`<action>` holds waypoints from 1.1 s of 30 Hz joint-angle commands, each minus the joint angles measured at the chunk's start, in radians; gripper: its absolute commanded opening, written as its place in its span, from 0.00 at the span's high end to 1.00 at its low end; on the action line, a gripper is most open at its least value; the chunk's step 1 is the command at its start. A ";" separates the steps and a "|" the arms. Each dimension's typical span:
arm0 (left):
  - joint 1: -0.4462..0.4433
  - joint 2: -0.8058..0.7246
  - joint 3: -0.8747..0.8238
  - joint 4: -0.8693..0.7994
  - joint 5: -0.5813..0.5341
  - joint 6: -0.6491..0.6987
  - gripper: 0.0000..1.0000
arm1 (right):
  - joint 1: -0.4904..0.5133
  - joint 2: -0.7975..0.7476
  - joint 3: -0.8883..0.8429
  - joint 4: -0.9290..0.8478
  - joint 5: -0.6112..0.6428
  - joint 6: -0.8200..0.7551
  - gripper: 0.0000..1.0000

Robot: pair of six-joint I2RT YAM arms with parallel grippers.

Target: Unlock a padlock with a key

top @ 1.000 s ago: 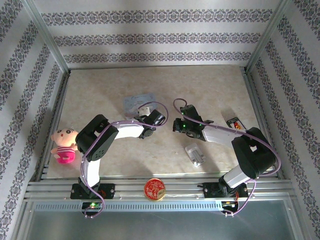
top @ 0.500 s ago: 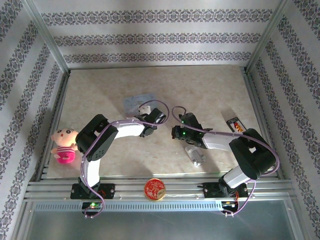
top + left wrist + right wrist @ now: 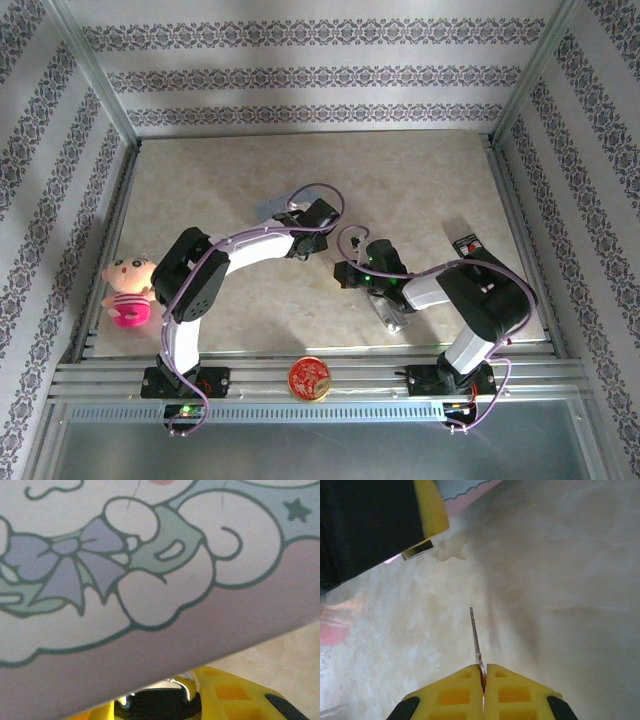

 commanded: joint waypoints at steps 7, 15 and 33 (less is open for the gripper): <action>0.002 0.009 0.035 -0.045 0.060 -0.021 0.79 | 0.034 0.078 0.015 0.196 -0.044 -0.051 1.00; 0.008 0.008 0.027 -0.031 0.073 -0.024 0.79 | 0.043 0.152 0.039 0.298 -0.052 -0.023 1.00; 0.013 0.003 0.005 -0.005 0.105 -0.028 0.79 | 0.041 0.234 0.060 0.403 -0.037 0.022 1.00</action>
